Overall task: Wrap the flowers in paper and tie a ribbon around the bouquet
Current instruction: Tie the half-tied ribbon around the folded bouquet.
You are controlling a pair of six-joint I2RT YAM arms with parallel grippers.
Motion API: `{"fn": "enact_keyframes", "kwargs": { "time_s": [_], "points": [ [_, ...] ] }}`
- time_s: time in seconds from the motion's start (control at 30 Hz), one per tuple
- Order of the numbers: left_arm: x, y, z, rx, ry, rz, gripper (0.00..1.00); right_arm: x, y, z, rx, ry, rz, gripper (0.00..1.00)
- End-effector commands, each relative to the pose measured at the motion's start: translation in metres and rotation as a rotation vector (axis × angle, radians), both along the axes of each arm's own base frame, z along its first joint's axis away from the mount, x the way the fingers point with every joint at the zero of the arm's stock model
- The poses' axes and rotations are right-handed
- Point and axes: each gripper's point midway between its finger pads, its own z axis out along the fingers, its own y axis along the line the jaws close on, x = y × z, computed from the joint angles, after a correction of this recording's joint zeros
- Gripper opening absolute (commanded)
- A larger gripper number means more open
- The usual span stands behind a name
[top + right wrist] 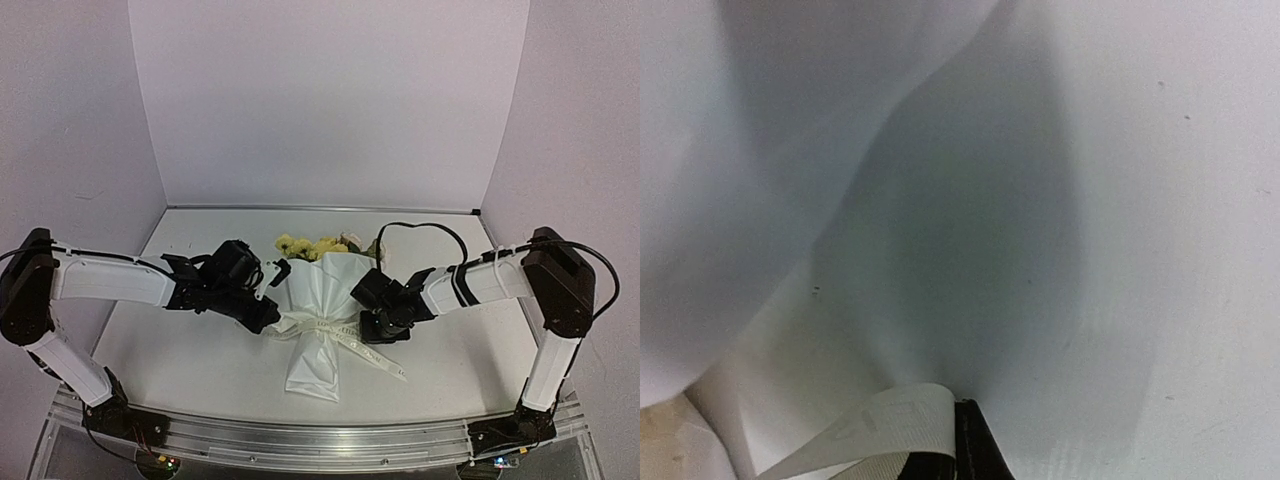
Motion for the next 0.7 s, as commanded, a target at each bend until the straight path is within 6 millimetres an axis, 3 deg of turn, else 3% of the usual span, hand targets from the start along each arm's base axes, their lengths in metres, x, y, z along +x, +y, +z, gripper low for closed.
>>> {"fn": "enact_keyframes", "kwargs": {
  "time_s": [0.0, 0.13, 0.3, 0.67],
  "points": [
    [0.006, 0.01, 0.01, -0.036, -0.027, 0.101, 0.0, 0.002, -0.031, 0.03, -0.156, -0.065, 0.053, 0.0],
    [0.005, 0.018, 0.002, -0.032, -0.005, 0.149, 0.0, 0.001, -0.048, 0.04, -0.238, -0.076, 0.086, 0.0],
    [0.01, 0.028, -0.007, -0.004, -0.01, 0.222, 0.0, 0.0, -0.057, 0.044, -0.295, -0.054, 0.134, 0.0],
    [0.027, 0.064, -0.027, 0.053, 0.022, 0.42, 0.0, -0.009, -0.084, 0.04, -0.38, -0.015, 0.135, 0.0]
  ]
}}
